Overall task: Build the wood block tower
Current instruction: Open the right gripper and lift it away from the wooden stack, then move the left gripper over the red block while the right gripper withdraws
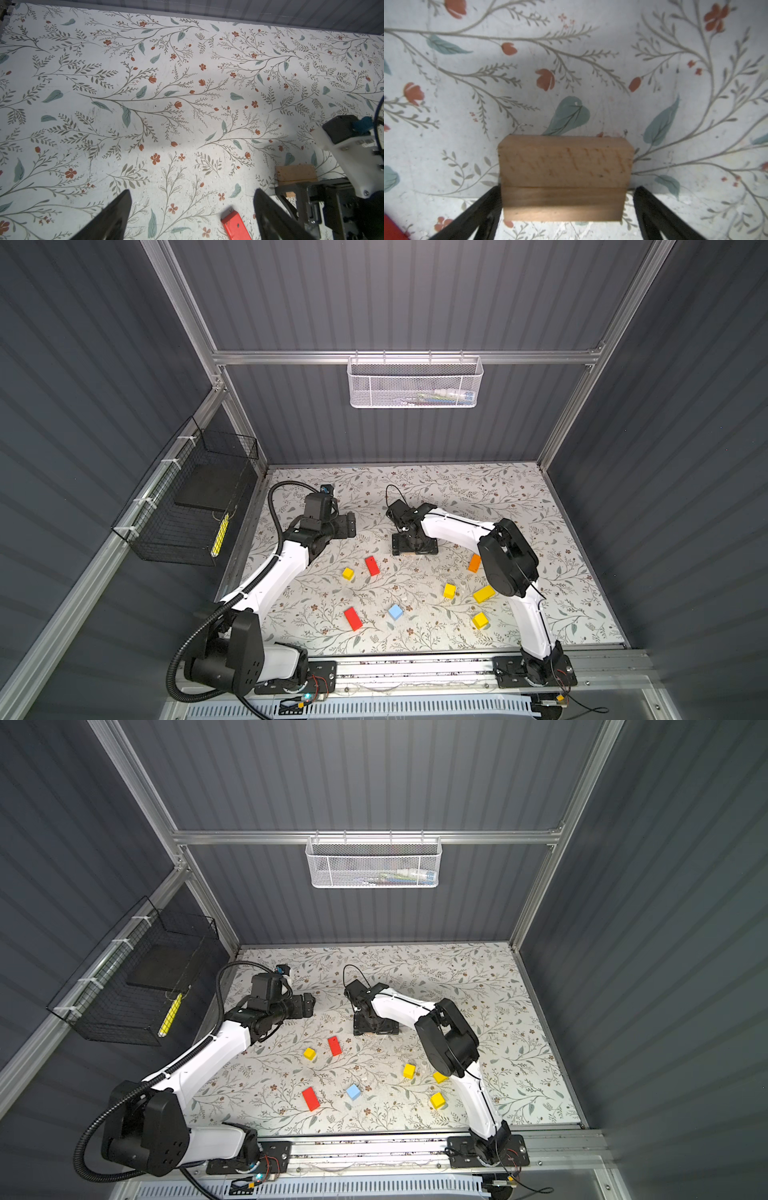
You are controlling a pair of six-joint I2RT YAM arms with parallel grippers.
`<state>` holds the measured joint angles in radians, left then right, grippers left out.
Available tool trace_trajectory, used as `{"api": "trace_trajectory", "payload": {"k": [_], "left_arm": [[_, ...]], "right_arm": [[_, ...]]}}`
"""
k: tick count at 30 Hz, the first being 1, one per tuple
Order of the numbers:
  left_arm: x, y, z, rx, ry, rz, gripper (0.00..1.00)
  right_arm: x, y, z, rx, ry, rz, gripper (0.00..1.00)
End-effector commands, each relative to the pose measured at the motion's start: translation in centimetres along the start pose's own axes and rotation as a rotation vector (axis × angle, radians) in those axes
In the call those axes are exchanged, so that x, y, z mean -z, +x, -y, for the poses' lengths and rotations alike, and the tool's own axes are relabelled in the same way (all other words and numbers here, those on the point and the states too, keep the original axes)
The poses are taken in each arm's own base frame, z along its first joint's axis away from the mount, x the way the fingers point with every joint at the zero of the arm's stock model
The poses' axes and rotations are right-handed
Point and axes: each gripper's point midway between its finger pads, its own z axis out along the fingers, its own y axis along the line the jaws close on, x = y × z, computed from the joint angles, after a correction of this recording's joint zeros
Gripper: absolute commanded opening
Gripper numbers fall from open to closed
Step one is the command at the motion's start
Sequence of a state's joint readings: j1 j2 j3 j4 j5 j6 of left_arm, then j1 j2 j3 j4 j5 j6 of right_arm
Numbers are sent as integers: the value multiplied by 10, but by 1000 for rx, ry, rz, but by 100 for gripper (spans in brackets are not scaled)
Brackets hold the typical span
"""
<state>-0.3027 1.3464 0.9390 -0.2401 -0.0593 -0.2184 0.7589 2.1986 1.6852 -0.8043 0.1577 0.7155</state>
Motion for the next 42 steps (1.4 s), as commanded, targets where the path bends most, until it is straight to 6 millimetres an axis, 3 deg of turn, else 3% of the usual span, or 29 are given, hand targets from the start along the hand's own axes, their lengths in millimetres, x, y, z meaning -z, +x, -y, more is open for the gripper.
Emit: {"api": "trace_trajectory", "payload": {"k": [1, 7, 14, 21, 26, 35, 42], "left_arm": [[2, 2, 0, -18, -5, 3, 92], [2, 4, -1, -16, -10, 3, 92], [3, 3, 0, -15, -5, 5, 92], [4, 2, 6, -7, 28, 1, 92], [4, 5, 11, 5, 59, -16, 92], [5, 10, 29, 8, 86, -77, 88], [9, 26, 47, -11, 67, -175, 86]], "right_arm": [[22, -9, 4, -3, 2, 35, 99], [39, -13, 5, -6, -16, 60, 99], [76, -14, 6, -9, -74, 99, 99], [123, -19, 26, -37, -107, 235, 99], [144, -20, 40, -58, -148, 327, 99], [148, -14, 63, -54, -142, 379, 99], [146, -10, 90, -123, -143, 429, 99]]}}
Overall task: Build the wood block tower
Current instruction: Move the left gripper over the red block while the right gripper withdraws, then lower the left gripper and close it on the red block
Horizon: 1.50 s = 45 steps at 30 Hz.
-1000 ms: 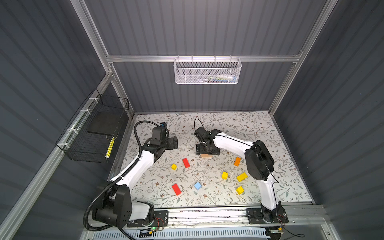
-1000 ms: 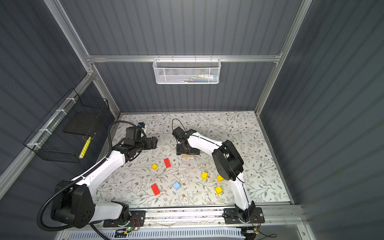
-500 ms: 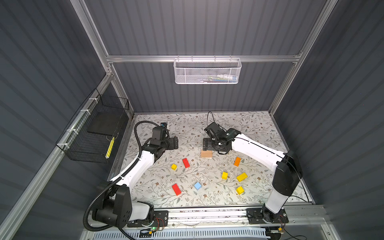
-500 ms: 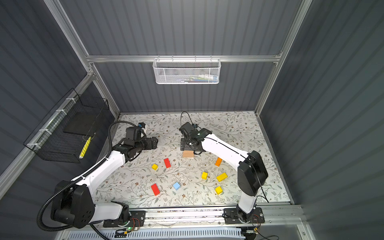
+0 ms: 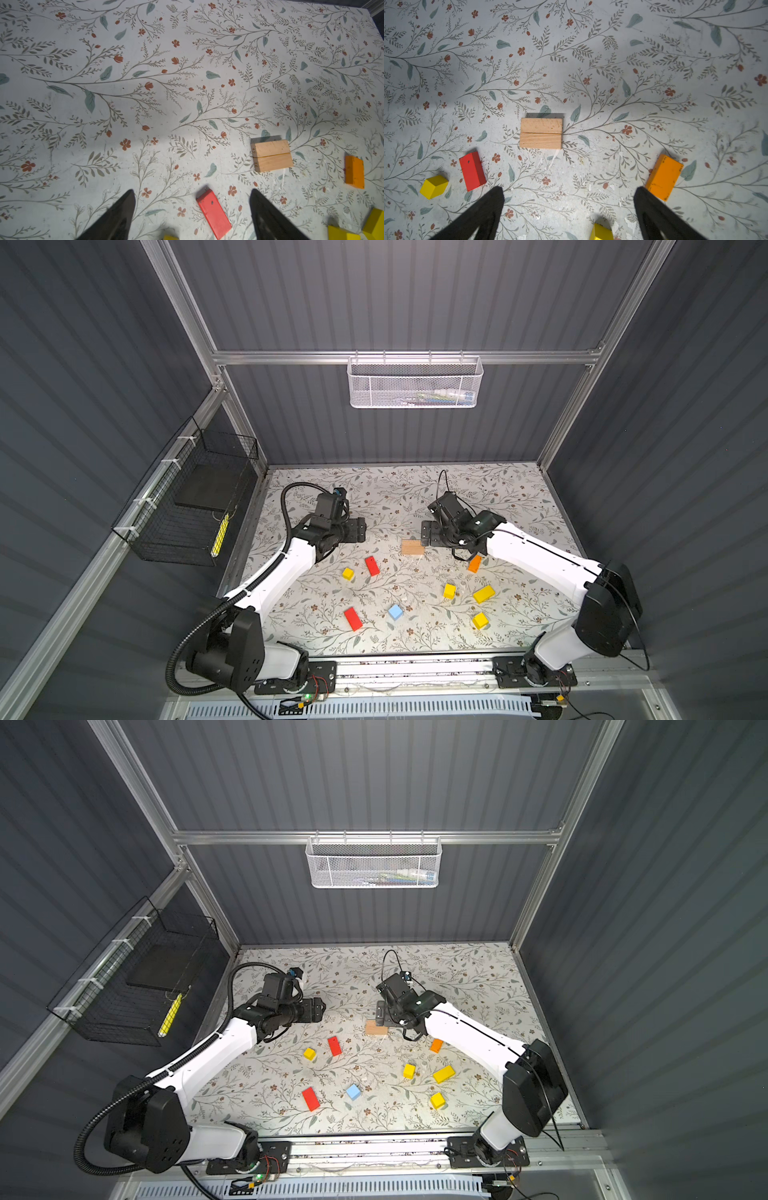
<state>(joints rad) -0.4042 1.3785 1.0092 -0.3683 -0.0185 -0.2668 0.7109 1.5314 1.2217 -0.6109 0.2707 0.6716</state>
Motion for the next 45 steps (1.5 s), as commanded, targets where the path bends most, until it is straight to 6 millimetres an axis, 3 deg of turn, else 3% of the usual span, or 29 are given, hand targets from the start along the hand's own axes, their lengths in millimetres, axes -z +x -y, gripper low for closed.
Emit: {"api": "trace_trajectory", "payload": {"k": [1, 7, 12, 18, 27, 45], "left_arm": [[4, 9, 5, 17, -33, -70, 86], [-1, 40, 10, 52, -113, -226, 86], [-8, 66, 19, 21, -220, -351, 85], [-28, 89, 37, 36, -228, -437, 84], [-41, 97, 41, 97, -238, -444, 81], [-62, 114, 51, 158, -203, -507, 68]], "right_arm": [[4, -9, 13, -44, -5, 68, 99], [7, -12, 30, -57, -24, 118, 96], [13, -14, 57, -62, 26, 157, 91], [25, -18, 63, -87, -51, 223, 91], [17, -1, 74, -122, -63, 217, 92], [14, 10, 87, -148, -46, 211, 92]]}}
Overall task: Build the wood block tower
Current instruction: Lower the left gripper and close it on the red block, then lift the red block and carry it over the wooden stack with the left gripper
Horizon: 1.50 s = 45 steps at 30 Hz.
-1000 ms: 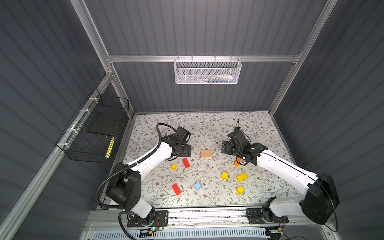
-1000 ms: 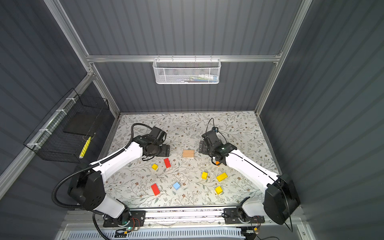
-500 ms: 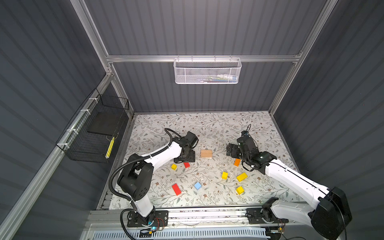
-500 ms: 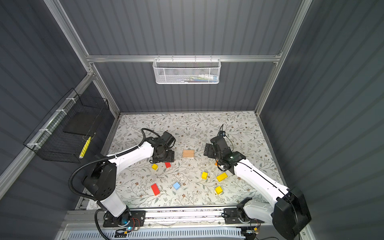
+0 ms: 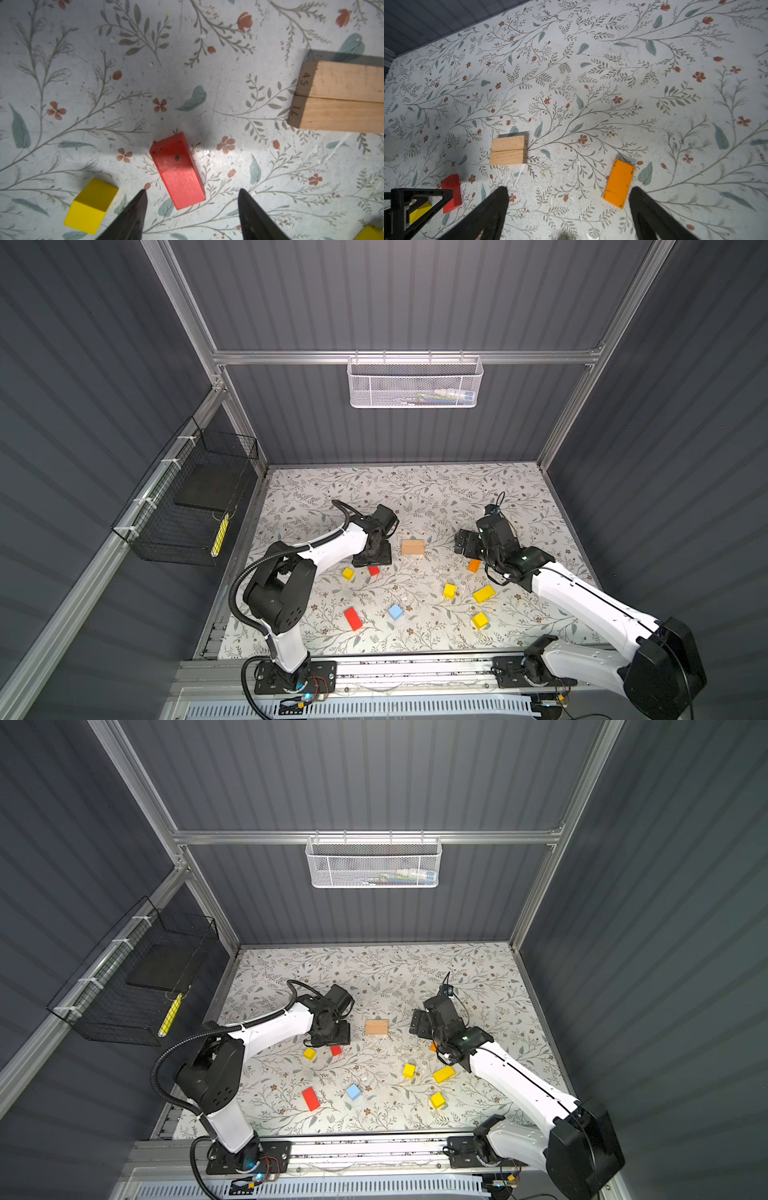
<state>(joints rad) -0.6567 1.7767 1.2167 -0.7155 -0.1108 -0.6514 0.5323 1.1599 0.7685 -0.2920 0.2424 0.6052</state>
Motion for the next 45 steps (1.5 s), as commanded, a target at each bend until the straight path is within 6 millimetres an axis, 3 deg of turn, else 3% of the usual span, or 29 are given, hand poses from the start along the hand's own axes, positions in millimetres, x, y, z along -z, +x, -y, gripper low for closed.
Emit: {"api": "trace_trajectory", "payload": {"k": [1, 18, 34, 45], "left_arm": [[-3, 3, 4, 16, 4, -27, 68], [-24, 12, -12, 12, -86, -62, 53], [-34, 16, -15, 8, -100, -74, 38], [-31, 14, -13, 11, -85, -63, 11]], "right_arm": [[1, 2, 4, -21, 3, 3, 92], [-7, 10, 4, -27, 2, -32, 92], [-9, 11, 2, -28, 3, -49, 91], [-11, 11, -1, -28, -3, -61, 90]]}}
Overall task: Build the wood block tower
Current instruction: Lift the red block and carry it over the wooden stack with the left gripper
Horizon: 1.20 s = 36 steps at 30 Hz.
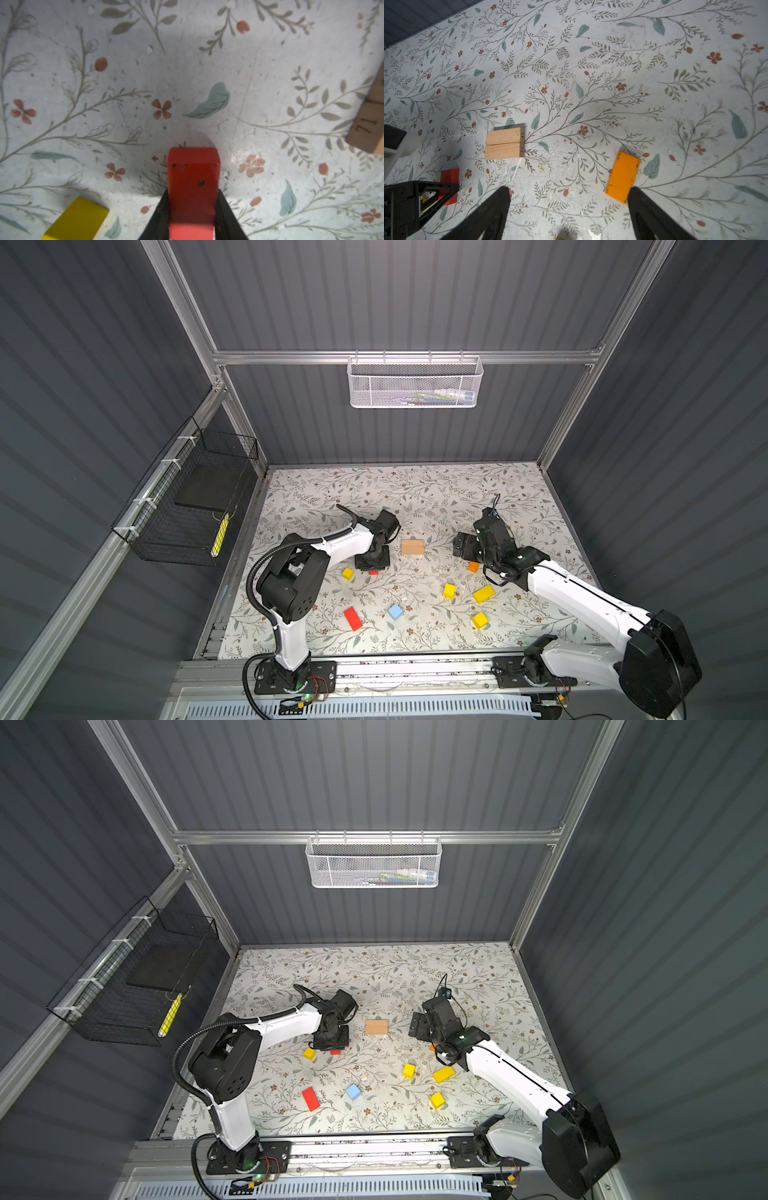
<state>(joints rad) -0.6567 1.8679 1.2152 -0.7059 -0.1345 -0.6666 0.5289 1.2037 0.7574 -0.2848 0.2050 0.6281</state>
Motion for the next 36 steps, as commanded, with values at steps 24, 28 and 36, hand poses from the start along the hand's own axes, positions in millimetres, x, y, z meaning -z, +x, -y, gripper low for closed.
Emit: {"api": "trace_trajectory", "payload": {"k": [24, 28, 36], "left_arm": [[79, -65, 52, -19, 134, 132, 0], [84, -75, 70, -27, 163, 146, 0], [78, -76, 101, -70, 171, 140, 0]], "right_arm": [[9, -6, 15, -21, 65, 1, 92], [11, -7, 19, -30, 73, 0, 93], [17, -8, 28, -51, 78, 22, 94]]}}
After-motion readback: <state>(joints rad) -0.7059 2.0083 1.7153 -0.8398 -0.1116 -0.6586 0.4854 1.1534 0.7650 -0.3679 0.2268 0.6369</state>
